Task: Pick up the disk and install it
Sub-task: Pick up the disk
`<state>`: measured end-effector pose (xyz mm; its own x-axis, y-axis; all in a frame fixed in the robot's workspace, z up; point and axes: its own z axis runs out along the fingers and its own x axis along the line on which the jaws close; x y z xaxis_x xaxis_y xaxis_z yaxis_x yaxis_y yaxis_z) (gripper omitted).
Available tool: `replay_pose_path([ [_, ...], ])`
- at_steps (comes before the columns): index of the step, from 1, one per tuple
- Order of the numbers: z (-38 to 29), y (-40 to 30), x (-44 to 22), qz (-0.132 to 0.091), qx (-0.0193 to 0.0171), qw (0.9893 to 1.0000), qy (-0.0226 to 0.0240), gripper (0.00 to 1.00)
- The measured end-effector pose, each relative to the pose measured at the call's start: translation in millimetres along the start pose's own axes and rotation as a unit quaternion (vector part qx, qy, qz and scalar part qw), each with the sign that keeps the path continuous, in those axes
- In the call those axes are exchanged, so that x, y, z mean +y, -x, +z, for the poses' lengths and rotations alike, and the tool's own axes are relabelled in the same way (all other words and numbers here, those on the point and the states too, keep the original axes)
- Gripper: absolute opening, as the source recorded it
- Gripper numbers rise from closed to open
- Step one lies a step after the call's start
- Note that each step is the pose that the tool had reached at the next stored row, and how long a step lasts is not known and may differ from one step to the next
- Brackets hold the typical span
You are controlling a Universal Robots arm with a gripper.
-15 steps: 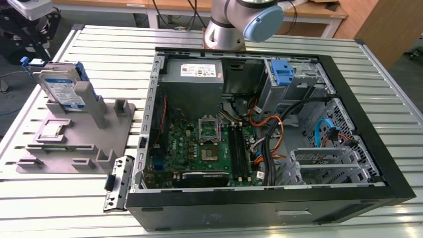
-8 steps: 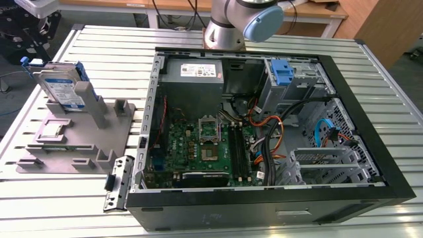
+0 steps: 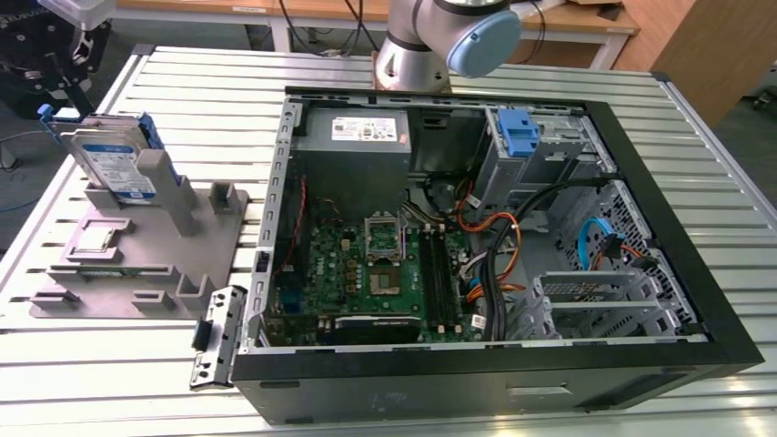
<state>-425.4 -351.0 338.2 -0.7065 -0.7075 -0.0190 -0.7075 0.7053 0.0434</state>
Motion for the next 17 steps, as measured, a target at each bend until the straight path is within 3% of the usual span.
replay_pose_path([
  [4, 0.9, 0.0, 0.0, -0.036, 0.0015, 0.9994, 0.0007, 0.11],
  [8, 1.9, 0.0, -0.1, -0.073, 0.0031, 0.9974, 0.0014, 0.11],
  [13, 3.0, -0.1, -0.2, -0.117, 0.0051, 0.9931, 0.0022, 0.11],
  [17, 4.0, -0.1, -0.2, -0.154, 0.0067, 0.9881, 0.0029, 0.11],
])
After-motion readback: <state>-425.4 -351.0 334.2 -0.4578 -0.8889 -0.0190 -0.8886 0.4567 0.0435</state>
